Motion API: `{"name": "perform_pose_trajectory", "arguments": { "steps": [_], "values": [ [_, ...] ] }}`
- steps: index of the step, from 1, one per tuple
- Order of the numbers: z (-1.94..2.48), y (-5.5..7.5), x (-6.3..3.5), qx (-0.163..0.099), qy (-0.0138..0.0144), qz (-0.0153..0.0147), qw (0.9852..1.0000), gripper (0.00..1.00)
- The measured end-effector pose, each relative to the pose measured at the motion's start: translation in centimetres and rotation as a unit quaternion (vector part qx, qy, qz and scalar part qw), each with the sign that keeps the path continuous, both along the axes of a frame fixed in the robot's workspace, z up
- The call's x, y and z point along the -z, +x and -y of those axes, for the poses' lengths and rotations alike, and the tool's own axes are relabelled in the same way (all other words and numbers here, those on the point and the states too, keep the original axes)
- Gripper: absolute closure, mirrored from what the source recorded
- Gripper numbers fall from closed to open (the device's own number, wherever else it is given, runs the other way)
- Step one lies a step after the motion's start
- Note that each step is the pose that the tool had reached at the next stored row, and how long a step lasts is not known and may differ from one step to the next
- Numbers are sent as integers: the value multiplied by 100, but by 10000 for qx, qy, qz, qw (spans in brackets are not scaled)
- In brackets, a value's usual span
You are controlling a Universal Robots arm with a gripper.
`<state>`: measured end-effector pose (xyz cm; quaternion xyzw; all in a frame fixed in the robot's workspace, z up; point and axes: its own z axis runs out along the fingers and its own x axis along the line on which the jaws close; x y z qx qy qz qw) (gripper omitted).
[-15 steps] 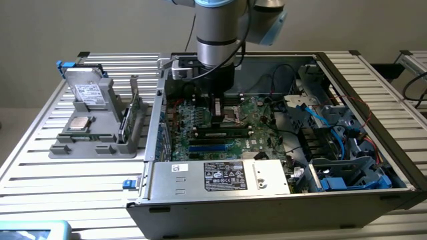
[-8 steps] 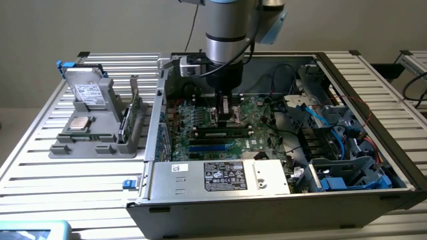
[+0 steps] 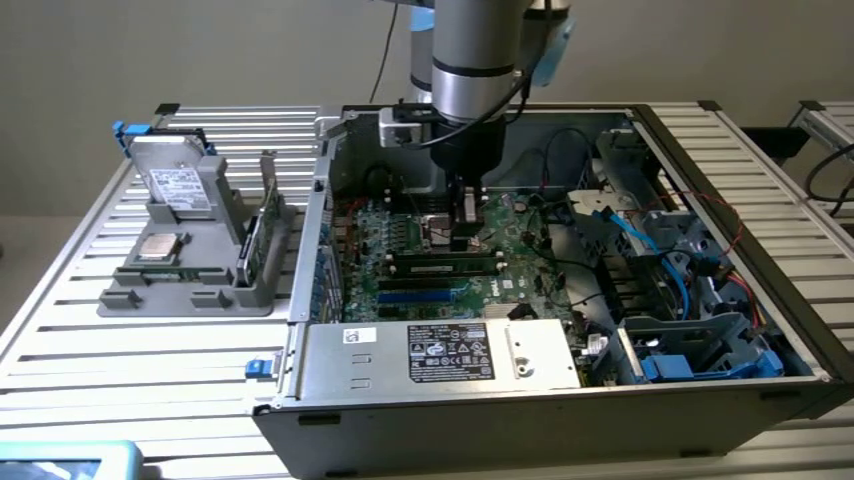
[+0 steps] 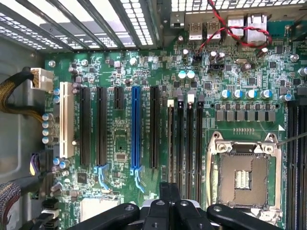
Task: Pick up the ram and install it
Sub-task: 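Press down the ram until it locks into place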
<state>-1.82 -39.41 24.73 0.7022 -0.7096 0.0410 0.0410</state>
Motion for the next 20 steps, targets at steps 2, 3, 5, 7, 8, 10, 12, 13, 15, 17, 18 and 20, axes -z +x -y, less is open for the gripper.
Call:
{"name": "perform_pose_trajectory", "arguments": {
  "steps": [2, 3, 5, 7, 8, 10, 12, 13, 15, 17, 18, 20],
  "values": [
    [4, 23, -2, 0, -1, -31, 10000, 89],
    [4, 23, -2, 0, -1, -33, 10000, 89],
    [4, 23, -2, 1, 0, -35, 10000, 89],
    [4, 24, -2, 0, 1, -38, 10000, 89],
    [4, 24, -2, 0, 1, -39, 10000, 89],
    [4, 24, -2, 0, 1, -41, 10000, 89],
    [4, 24, -2, 7, 1, -43, 10000, 89],
    [5, 24, -2, 37, 1, -43, 10000, 89],
    [5, 25, -2, 161, 2, -43, 9999, 89],
    [5, 24, -2, 308, 2, -43, 9995, 89],
    [4, 24, -2, 380, 3, -43, 9993, 89],
    [4, 24, -2, 528, 3, -42, 9986, 89]
  ]
}}
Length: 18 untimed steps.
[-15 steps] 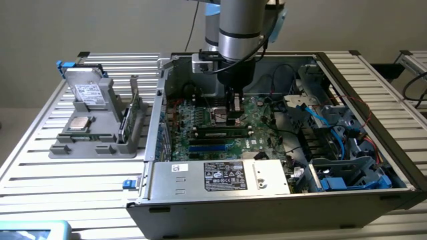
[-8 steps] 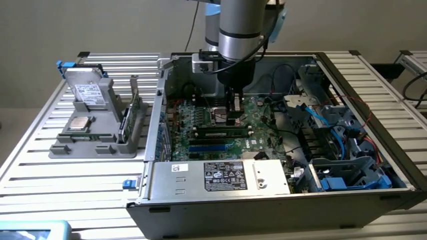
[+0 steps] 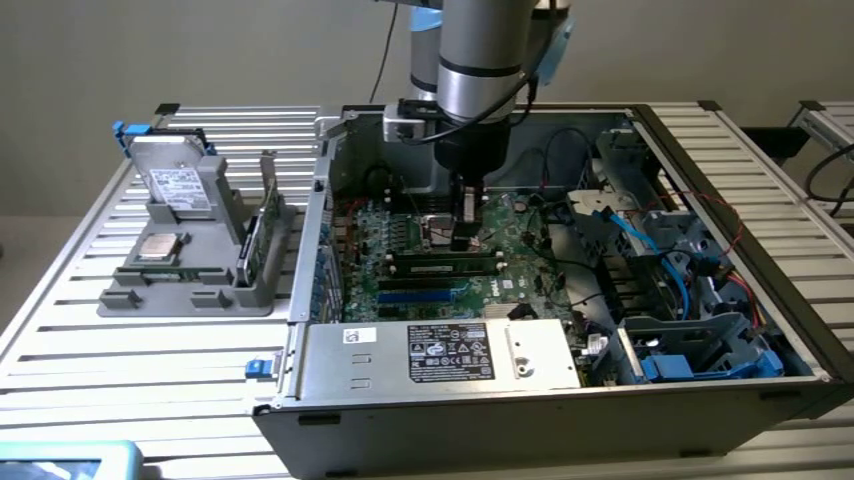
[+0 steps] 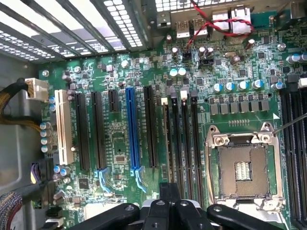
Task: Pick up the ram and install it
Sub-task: 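Press down the ram until it locks into place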
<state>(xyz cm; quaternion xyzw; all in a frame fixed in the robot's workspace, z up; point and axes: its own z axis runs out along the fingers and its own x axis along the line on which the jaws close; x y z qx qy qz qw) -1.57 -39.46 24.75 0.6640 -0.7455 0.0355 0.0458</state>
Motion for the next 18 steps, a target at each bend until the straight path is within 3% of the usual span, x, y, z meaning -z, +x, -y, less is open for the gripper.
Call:
{"name": "perform_pose_trajectory", "arguments": {
  "steps": [5, 9, 13, 18],
  "values": [
    [0, 0, 1, 297, 0, 3, 9996, 89],
    [0, 0, 1, 588, 0, 4, 9983, 89],
    [0, 0, 1, 890, 0, 4, 9960, 89],
    [0, 0, 1, 1262, 0, 4, 9920, 89]
  ]
}}
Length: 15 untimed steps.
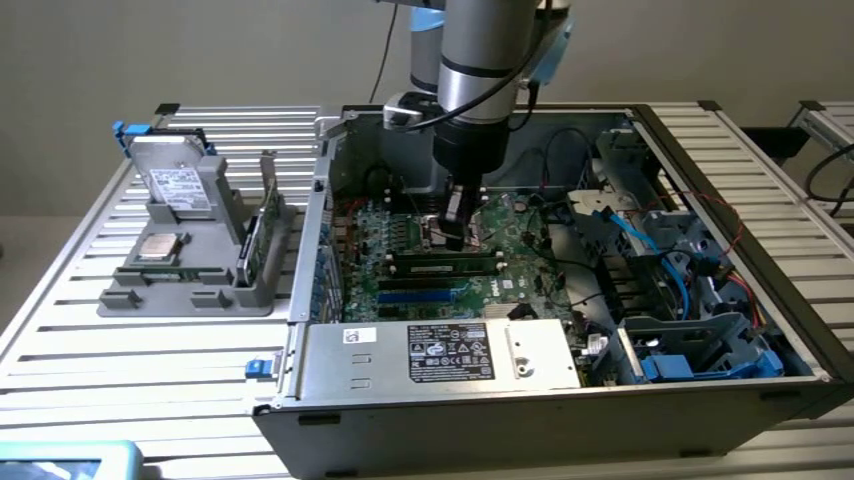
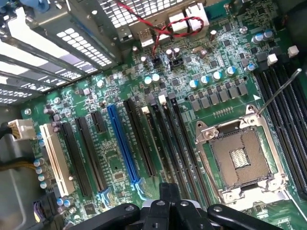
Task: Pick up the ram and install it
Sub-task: 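Press down the ram until it locks into place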
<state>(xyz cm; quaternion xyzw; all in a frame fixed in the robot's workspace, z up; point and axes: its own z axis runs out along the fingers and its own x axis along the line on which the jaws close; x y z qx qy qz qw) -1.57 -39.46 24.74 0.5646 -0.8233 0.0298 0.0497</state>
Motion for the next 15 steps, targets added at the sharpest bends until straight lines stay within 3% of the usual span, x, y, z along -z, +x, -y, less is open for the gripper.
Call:
{"name": "perform_pose_trajectory", "arguments": {
  "steps": [7, 15],
  "values": [
    [0, 0, 0, 501, 0, 0, 9987, 89],
    [0, 0, 0, 1061, 0, 0, 9944, 89]
  ]
}}
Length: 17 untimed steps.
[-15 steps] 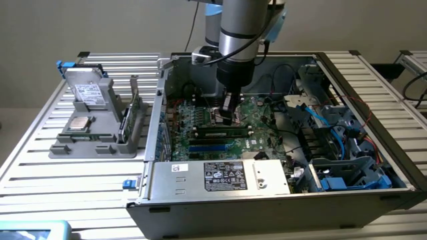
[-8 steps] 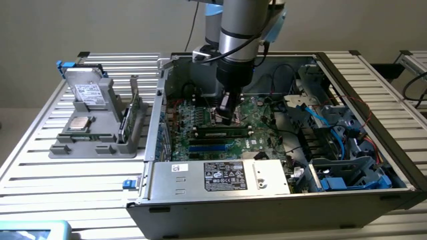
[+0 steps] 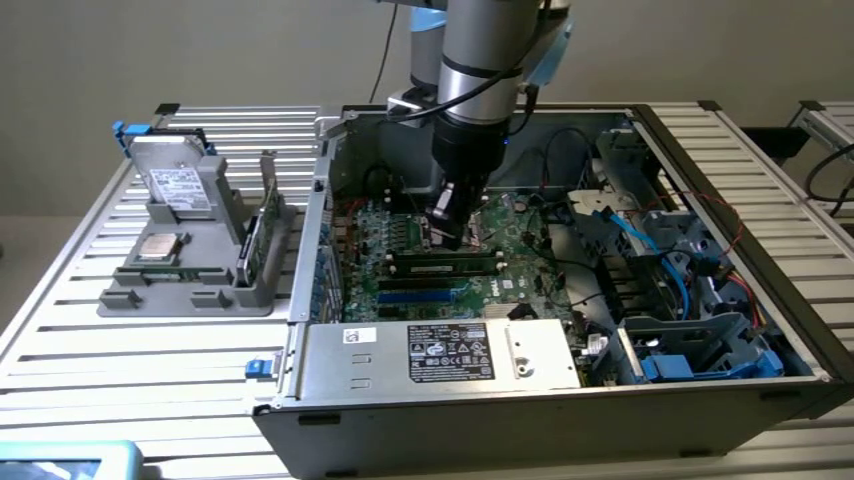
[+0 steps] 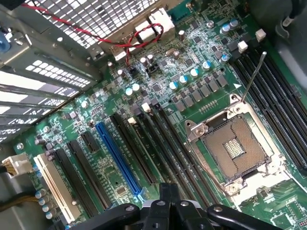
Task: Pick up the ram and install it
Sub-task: 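Press down the ram until it locks into place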
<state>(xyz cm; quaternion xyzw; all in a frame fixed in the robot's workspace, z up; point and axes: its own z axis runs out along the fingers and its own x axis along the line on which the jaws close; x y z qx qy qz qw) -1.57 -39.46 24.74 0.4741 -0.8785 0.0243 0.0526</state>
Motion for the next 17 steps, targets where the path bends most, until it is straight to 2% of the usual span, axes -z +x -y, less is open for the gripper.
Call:
{"name": "perform_pose_trajectory", "arguments": {
  "steps": [5, 10, 14, 17],
  "values": [
    [0, 0, 0, 333, 0, 1, 9994, 89],
    [0, 0, 0, 644, 0, 7, 9979, 89],
    [0, 0, 0, 854, 1, 29, 9963, 89],
    [0, 0, 1, 990, -1, 61, 9951, 89]
  ]
}}
